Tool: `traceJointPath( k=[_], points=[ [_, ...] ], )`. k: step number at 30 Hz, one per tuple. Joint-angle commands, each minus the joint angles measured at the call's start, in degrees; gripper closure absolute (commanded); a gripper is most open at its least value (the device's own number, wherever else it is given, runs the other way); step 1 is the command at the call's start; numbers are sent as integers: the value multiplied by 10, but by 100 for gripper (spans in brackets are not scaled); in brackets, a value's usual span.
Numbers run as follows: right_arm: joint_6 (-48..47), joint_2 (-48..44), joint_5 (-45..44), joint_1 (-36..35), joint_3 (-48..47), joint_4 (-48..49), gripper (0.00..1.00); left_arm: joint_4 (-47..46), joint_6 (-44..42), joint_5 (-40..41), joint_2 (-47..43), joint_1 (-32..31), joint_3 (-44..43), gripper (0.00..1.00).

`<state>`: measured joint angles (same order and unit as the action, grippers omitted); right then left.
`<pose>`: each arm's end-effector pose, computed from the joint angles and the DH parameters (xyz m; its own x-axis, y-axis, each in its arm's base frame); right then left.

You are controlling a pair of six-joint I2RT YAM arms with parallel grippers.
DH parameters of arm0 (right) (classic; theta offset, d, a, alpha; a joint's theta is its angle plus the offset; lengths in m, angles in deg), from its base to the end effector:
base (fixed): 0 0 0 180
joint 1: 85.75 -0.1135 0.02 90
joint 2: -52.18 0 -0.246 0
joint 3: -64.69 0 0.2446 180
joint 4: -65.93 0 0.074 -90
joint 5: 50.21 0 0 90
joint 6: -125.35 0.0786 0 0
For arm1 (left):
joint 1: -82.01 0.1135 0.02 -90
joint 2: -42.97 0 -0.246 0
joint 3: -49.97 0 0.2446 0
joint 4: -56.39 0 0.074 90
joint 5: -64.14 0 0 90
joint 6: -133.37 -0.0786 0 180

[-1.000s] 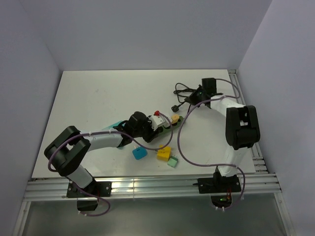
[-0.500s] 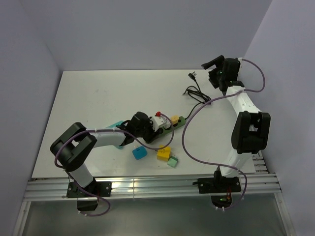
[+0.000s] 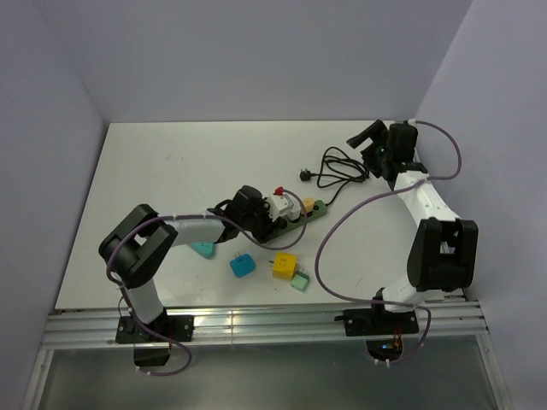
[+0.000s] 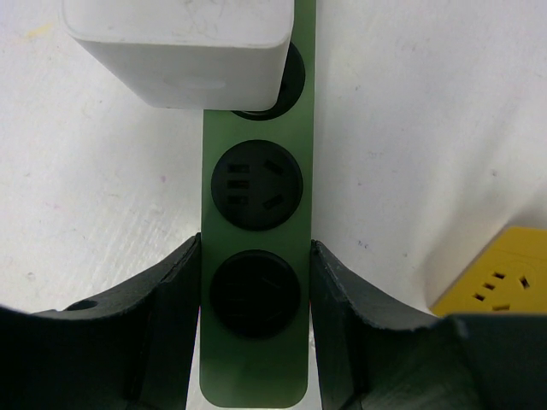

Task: Insert the plug
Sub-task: Place the socket at the center of the board.

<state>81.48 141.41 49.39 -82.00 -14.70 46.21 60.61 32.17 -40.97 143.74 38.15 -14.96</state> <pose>0.3895 -0.0124 0.2429 -0.3990 0.7385 -0.5435 0.2993 0.6652 0.6841 0.2591 -0.2774 0.1155 -0.2973 0.5458 -0.7834 0.8875 0.4606 -0.0159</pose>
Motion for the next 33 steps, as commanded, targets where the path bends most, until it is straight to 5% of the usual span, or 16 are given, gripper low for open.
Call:
traceJointPath(
  k=[1, 4, 10, 12, 14, 22, 33],
  points=[
    [-24, -77, 16, -2, 37, 11, 0, -32, -10, 11, 23, 8, -44, 100],
    [-21, -120, 30, -2, 89, 31, 0, -50, -15, 11, 31, 11, -45, 91],
    [-39, -171, 52, -12, 138, 29, 0, -62, -19, 9, 12, 15, -36, 57],
    [-47, -183, 51, -18, 152, 13, 0, -64, -16, -3, -10, 17, -26, 37],
    [-54, -206, 55, -25, 166, 13, 0, -79, -8, -8, -26, 21, -15, 1],
    [-85, -277, 55, -59, 224, -23, 0, -108, 43, 6, -126, 28, 45, 1],
    [-160, -344, 52, -174, 264, -60, 0, -134, 231, 132, -285, 70, 133, 0]
  ],
)
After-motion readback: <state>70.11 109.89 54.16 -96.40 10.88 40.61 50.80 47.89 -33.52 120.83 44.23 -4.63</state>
